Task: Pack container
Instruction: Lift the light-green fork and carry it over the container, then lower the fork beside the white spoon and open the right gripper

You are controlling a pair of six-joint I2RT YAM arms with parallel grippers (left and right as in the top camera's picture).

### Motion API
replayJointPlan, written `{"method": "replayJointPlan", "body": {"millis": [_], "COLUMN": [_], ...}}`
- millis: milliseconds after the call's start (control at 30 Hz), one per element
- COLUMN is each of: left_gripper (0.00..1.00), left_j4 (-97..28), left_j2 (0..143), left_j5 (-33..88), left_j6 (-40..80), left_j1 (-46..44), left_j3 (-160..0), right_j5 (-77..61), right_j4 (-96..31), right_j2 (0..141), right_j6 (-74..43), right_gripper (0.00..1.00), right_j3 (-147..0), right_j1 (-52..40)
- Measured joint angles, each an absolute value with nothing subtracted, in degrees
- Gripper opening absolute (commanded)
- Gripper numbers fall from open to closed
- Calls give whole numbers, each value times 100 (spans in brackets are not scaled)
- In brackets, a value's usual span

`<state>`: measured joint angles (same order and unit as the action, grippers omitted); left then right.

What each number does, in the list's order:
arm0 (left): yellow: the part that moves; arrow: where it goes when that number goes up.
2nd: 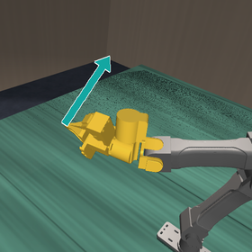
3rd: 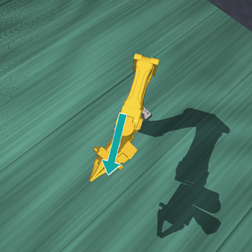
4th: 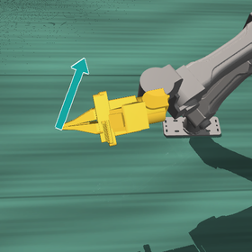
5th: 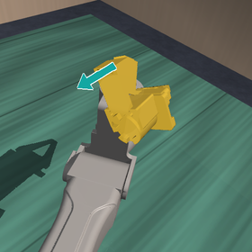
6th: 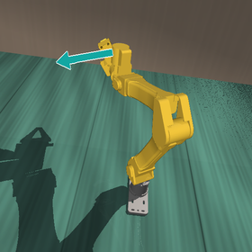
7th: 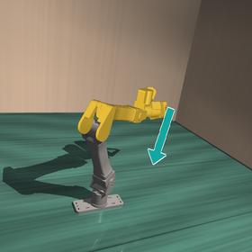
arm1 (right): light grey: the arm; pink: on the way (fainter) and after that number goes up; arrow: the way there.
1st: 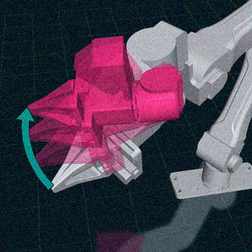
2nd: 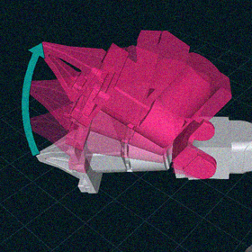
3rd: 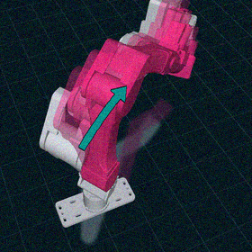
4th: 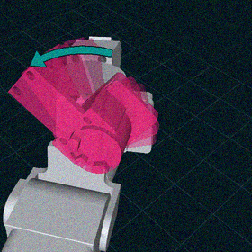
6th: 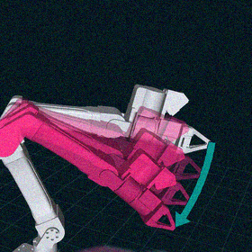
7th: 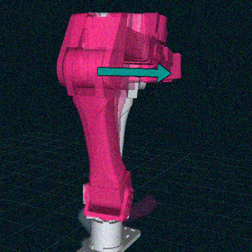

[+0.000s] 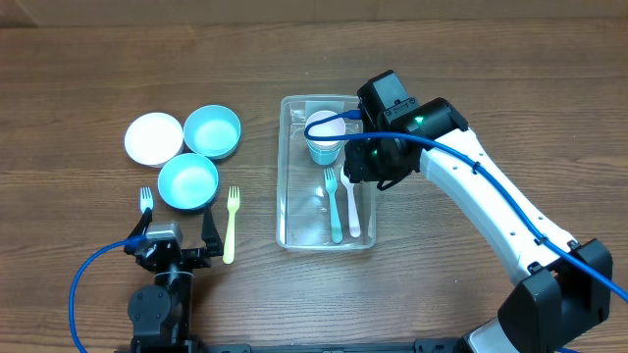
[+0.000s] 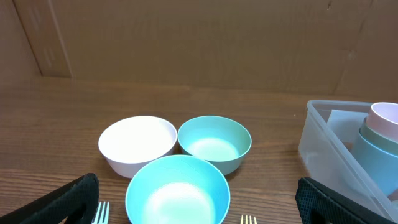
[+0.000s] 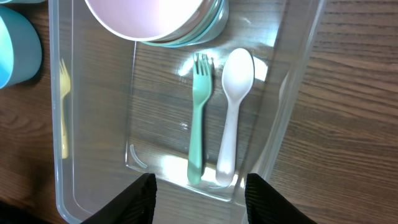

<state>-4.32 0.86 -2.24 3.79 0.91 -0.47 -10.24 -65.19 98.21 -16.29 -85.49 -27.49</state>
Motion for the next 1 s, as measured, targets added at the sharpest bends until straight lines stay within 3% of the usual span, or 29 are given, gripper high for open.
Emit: {"method": "replayJointPlan", "body": {"millis": [567, 633, 767, 833, 1000], "left_gripper": [100, 100, 100, 100, 100], "left_j4": [-432, -429, -429, -432, -432], "left_j2": [86, 86, 86, 86, 86], "left_j5": [-224, -224, -224, -224, -224], "left_j6": [379, 379, 379, 379, 379], "left_j1": [91, 91, 91, 91, 91], "left_j3": [-47, -47, -47, -47, -47], "right_j5": [-1219, -1232, -1347, -1376, -1459], "right_j4": [-7030, -7032, -6991, -6914, -6311], "right_j2": [9356, 9356, 9356, 9356, 9358], "right_j6": [-1382, -1363, -1350, -1286, -1332], "right_gripper": [47, 39, 12, 4, 4], "right_j3": [-8554, -8554, -8554, -8554, -8554], "right_j1": [-2910, -3015, -3192, -3253, -3588]}}
